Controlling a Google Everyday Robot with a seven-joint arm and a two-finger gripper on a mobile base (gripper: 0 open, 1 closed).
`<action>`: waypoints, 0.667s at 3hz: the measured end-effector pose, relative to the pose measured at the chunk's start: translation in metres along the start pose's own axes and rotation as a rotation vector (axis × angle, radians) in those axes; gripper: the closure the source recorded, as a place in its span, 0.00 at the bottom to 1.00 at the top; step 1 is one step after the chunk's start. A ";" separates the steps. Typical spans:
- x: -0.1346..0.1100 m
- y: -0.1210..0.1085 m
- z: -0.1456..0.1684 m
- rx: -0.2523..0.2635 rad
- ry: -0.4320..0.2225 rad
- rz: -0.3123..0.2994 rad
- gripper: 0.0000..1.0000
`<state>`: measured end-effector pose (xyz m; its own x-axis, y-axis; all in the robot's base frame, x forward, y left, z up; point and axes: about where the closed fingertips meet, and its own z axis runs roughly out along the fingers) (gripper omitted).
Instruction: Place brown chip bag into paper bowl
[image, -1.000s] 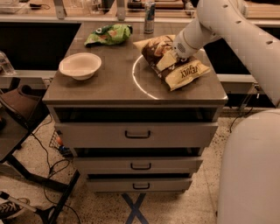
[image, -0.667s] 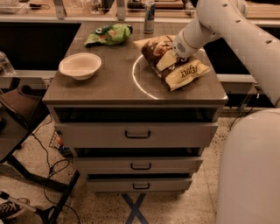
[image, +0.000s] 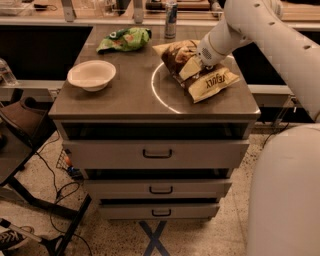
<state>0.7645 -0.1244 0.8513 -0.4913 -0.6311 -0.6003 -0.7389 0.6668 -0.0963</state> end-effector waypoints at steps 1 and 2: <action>-0.001 0.000 -0.001 0.000 0.000 0.000 1.00; -0.001 0.000 -0.001 0.000 0.000 0.000 1.00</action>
Offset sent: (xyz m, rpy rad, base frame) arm -0.0361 -0.0009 0.2061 -0.1371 -0.1673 0.0429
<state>0.7644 -0.1243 0.8526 -0.4911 -0.6313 -0.6002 -0.7390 0.6667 -0.0966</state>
